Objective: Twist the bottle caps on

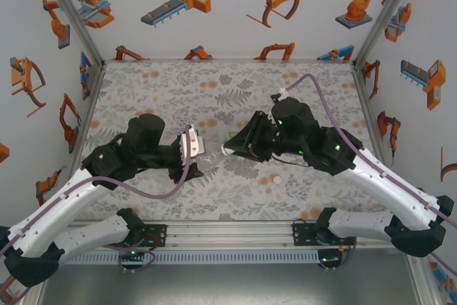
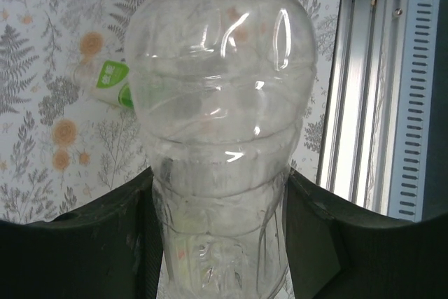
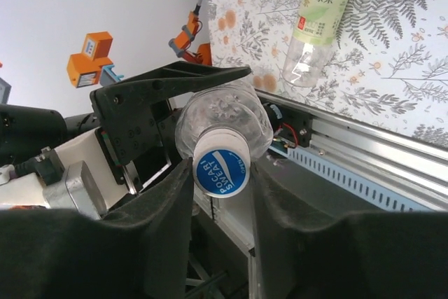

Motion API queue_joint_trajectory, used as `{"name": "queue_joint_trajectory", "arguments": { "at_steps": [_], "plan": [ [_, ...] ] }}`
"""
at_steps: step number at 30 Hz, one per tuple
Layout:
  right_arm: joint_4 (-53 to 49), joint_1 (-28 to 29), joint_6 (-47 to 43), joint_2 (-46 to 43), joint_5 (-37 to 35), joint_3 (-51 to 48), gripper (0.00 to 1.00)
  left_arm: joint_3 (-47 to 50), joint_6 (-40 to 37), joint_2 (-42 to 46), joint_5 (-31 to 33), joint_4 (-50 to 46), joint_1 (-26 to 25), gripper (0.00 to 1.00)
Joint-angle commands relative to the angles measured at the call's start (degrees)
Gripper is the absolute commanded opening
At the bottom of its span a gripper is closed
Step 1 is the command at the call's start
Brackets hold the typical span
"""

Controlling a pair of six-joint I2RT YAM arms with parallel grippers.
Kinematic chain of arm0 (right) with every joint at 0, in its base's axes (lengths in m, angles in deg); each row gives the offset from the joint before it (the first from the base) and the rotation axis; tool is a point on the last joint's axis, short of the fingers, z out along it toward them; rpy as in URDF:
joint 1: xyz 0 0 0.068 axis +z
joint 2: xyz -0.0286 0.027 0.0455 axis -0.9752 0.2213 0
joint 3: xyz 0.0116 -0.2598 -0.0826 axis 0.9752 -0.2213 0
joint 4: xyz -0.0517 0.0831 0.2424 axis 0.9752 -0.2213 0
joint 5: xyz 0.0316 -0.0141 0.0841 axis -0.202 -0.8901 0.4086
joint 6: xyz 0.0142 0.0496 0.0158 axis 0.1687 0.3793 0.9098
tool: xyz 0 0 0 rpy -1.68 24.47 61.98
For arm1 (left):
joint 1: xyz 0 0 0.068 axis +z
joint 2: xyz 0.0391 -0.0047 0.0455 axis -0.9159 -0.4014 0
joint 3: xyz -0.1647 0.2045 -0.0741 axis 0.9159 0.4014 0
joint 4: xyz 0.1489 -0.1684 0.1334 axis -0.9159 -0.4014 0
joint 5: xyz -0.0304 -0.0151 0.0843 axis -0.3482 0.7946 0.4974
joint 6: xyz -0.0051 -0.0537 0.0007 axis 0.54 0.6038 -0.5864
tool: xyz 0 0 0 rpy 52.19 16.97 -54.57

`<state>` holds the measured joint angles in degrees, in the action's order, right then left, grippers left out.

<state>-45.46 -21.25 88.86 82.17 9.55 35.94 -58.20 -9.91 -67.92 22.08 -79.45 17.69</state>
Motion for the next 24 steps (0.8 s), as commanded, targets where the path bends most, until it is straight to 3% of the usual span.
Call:
{"name": "queue_joint_trajectory", "arguments": {
  "at_steps": [1, 10, 20, 24],
  "plan": [
    [-1.4, 0.0, -10.1, -0.1, -2.9, 2.9, 0.48, -0.8, -1.8, 0.4, -4.8, 5.0, -0.4, 0.00],
    [8.6, 0.0, -36.6, -5.0, 0.3, 2.4, 0.66, -0.2, -1.8, 1.9, -5.8, 2.5, -0.5, 0.00],
    [15.8, 0.0, -67.6, -7.3, 18.6, 0.3, 0.63, 0.1, -0.4, 3.4, -7.5, 2.2, -0.8, 0.00],
    [13.1, 0.0, -75.0, -7.6, 20.0, 0.9, 0.63, -0.2, -0.1, 3.4, -7.5, 2.2, -1.0, 0.00]
  ]
}}
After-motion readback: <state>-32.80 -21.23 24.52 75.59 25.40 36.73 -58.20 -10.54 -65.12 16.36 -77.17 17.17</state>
